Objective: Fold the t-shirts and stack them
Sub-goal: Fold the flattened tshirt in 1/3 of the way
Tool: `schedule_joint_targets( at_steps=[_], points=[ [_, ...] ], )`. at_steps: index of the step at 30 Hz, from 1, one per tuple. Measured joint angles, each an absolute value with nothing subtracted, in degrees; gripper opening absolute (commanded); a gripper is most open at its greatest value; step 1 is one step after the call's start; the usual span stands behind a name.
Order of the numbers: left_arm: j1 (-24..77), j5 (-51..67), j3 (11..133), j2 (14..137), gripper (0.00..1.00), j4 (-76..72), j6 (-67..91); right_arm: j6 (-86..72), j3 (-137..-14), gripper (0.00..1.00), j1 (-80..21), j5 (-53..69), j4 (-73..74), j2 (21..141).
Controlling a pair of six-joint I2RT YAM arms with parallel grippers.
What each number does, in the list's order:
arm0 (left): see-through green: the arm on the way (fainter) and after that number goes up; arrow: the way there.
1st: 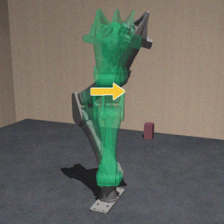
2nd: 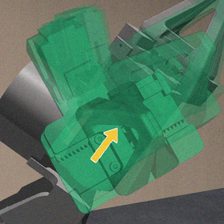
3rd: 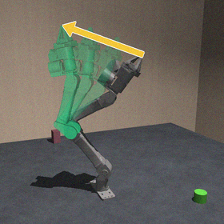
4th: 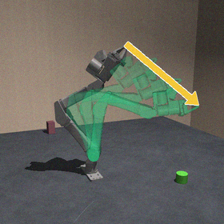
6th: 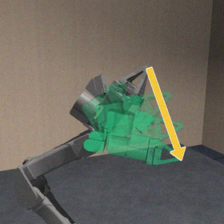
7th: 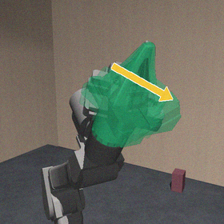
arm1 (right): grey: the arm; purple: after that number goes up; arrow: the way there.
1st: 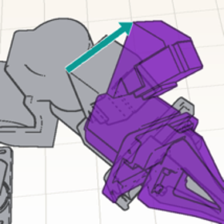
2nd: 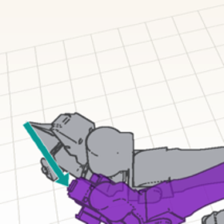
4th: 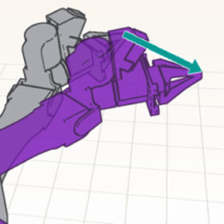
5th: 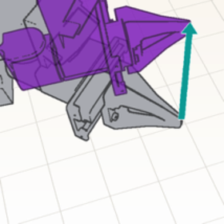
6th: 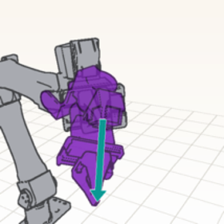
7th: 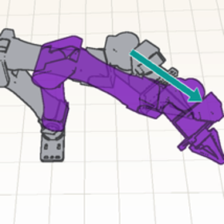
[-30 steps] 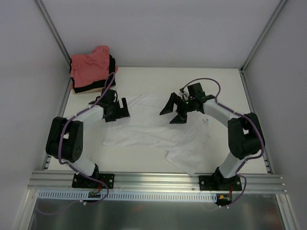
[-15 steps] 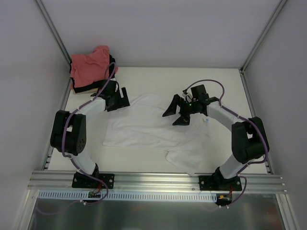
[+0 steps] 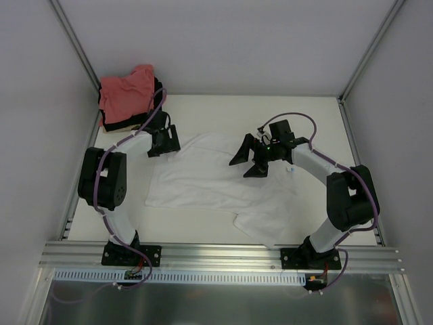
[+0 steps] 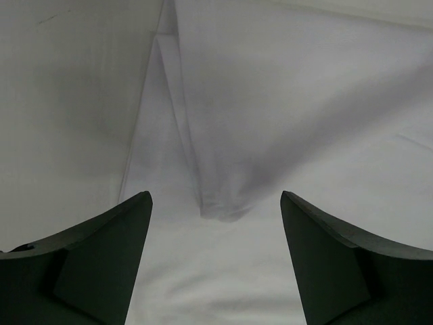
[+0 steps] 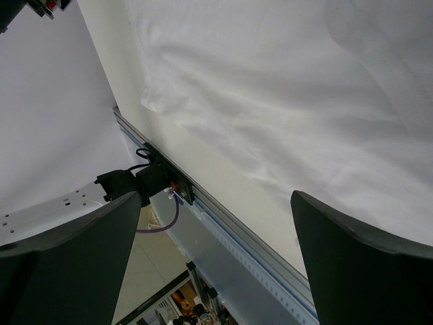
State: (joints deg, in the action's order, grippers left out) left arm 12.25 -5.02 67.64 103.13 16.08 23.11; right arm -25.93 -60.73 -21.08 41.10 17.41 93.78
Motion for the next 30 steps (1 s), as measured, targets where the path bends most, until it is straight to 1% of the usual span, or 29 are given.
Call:
schedule_joint_targets(
  at_steps=[1,2,4,5,7,8,9,11,14,15,16,24,30],
  points=[
    [12.3,-5.0,67.7,103.3,0.77,16.4,23.1,-25.9,-60.7,1.00,-21.1,41.1,17.4,93.8],
    [12.3,-5.0,67.7,103.4,0.74,16.5,23.1,-25.9,-60.7,0.99,-21.1,41.1,17.4,93.8],
    [12.3,-5.0,67.8,104.0,0.64,16.7,23.1,-25.9,-60.7,1.00,-21.1,41.1,17.4,93.8],
    [12.3,-5.0,67.8,104.2,0.56,16.8,23.2,-25.9,-60.7,1.00,-21.1,41.1,17.4,93.8],
    [12.3,-5.0,67.8,105.1,0.47,16.8,23.2,-25.8,-60.7,1.00,-21.0,41.1,17.4,93.8],
    [12.3,-4.9,67.8,105.5,0.39,16.8,23.2,-25.8,-60.7,1.00,-21.0,41.1,17.4,93.8],
    [12.3,-4.8,67.8,105.8,0.35,16.8,23.3,-25.7,-60.7,1.00,-21.0,41.1,17.5,93.8],
    [12.3,-4.6,67.8,106.3,0.27,16.9,23.3,-25.4,-60.6,1.00,-20.9,41.1,17.5,93.8],
    [12.3,-4.4,67.8,106.6,0.19,16.9,23.2,-25.1,-60.5,1.00,-20.7,41.1,17.9,93.8],
    [12.3,-4.3,67.8,106.6,0.07,16.9,23.2,-25.0,-60.5,1.00,-20.6,41.1,18.1,93.8],
    [12.3,-4.3,67.9,106.6,0.00,16.9,23.3,-24.9,-60.5,1.00,-20.6,41.1,18.3,93.8],
    [11.9,-4.1,70.5,106.6,0.00,19.0,23.0,-24.7,-60.4,1.00,-20.4,41.2,18.7,93.8],
    [11.9,-5.2,78.1,106.6,0.00,22.3,21.3,-24.6,-60.1,0.99,-20.4,41.2,18.7,93.8]
  ],
)
